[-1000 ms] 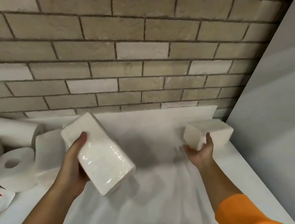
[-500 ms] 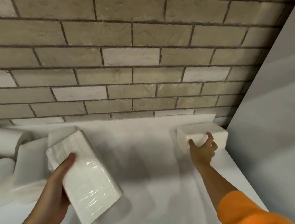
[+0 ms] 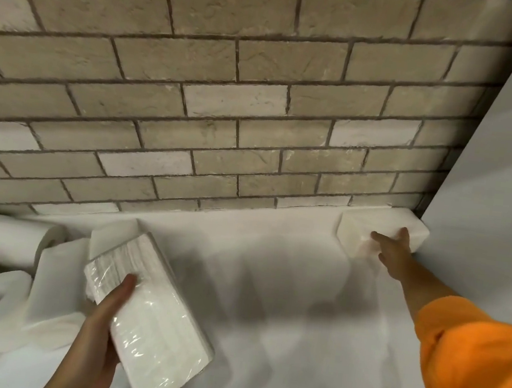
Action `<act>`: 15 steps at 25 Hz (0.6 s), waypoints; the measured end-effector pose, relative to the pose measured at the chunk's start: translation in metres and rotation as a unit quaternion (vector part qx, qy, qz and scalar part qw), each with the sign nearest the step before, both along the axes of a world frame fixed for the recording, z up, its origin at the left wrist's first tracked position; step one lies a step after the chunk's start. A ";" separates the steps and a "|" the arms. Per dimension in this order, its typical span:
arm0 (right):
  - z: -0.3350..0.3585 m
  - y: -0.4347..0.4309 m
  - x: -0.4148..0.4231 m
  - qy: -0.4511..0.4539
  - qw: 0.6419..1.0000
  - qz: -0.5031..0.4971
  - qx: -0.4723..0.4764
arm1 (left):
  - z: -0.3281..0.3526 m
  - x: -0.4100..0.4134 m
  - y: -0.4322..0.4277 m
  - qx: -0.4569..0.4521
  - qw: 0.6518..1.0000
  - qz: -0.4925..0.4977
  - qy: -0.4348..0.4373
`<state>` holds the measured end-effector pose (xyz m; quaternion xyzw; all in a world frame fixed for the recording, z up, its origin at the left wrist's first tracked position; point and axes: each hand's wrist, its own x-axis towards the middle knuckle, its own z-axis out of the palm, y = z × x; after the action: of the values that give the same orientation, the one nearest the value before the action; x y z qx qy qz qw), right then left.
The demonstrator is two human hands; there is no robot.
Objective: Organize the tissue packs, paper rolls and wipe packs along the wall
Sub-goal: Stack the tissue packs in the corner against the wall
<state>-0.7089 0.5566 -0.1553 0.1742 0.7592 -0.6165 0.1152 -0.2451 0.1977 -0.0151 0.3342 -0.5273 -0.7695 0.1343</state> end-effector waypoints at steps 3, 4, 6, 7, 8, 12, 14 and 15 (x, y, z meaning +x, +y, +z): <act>0.022 -0.004 0.019 -0.012 0.996 0.065 0.062 | -0.005 -0.003 0.008 0.005 1.000 -0.008 0.004; 0.024 -0.004 0.021 -0.007 0.993 0.077 0.091 | -0.005 -0.006 0.011 0.006 1.000 -0.013 0.005; 0.029 -0.006 0.021 -0.009 0.995 0.059 0.082 | -0.005 -0.008 0.014 -0.002 1.000 -0.015 -0.002; 0.031 -0.010 0.024 -0.012 0.999 0.027 0.037 | -0.006 -0.008 0.015 -0.006 1.000 -0.014 -0.004; 0.034 -0.015 0.031 -0.004 1.000 -0.023 -0.017 | -0.006 -0.007 0.017 -0.006 1.000 -0.016 -0.002; 0.043 -0.060 0.128 0.088 0.981 -0.154 -0.085 | -0.003 -0.005 0.026 -0.019 0.999 -0.030 -0.005; 0.034 -0.098 0.225 0.099 0.979 -0.034 -0.174 | -0.004 -0.001 0.027 -0.034 0.999 -0.038 -0.011; 0.030 -0.111 0.276 0.089 0.975 0.041 -0.198 | -0.006 0.000 0.027 -0.041 0.998 -0.039 -0.019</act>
<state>-0.4332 0.4455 -0.1253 0.0606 0.6361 -0.7621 0.1044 -0.2452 0.2247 -0.0214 0.3221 -0.5731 -0.7458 0.1078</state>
